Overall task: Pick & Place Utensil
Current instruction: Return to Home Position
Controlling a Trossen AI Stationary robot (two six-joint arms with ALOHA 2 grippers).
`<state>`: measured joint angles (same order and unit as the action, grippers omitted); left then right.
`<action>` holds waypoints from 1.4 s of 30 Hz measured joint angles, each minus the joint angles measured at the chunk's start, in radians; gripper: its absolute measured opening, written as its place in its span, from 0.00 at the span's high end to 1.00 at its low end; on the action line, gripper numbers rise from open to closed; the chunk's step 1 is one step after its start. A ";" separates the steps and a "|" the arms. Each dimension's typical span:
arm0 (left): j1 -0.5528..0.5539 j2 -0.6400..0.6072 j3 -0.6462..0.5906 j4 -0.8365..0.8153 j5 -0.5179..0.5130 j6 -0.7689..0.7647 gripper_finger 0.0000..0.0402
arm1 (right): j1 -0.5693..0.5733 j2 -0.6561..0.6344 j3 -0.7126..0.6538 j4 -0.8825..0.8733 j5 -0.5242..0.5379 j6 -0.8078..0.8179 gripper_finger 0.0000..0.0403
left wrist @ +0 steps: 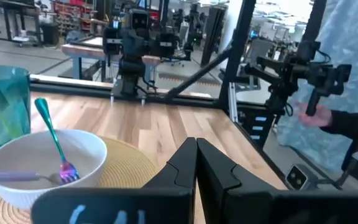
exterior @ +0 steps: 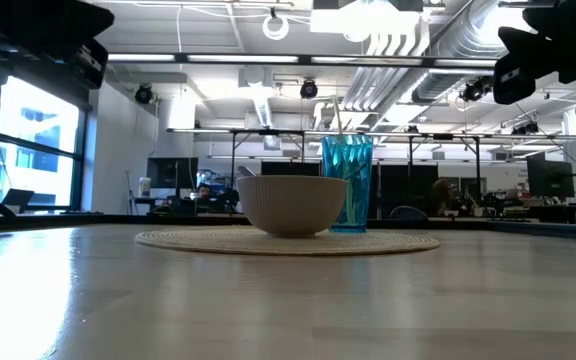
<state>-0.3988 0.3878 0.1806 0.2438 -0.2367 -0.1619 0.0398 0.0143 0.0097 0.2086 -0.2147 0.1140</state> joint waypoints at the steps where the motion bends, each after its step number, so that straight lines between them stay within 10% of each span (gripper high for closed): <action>1: 0.000 0.000 -0.005 0.000 0.000 0.000 1.00 | 0.000 0.000 0.000 0.000 0.004 0.002 0.72; 11: 0.034 0.000 -0.107 0.195 0.101 -0.004 1.00 | 0.000 0.000 0.000 -0.002 0.005 0.017 0.72; 22: 0.518 -0.061 -0.114 0.192 0.509 -0.038 1.00 | 0.000 0.000 -0.001 -0.002 0.006 0.017 0.72; 37: 0.354 -0.385 -0.114 -0.157 0.049 0.155 1.00 | 0.000 0.000 -0.001 -0.002 0.006 0.017 0.72; 42: 0.342 -0.381 -0.125 -0.141 0.105 0.177 1.00 | 0.000 0.002 -0.001 -0.003 0.006 0.017 0.72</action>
<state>-0.0570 0.0071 0.0559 0.1027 -0.1315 0.0155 0.0402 0.0158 0.0086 0.2057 -0.2085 0.1307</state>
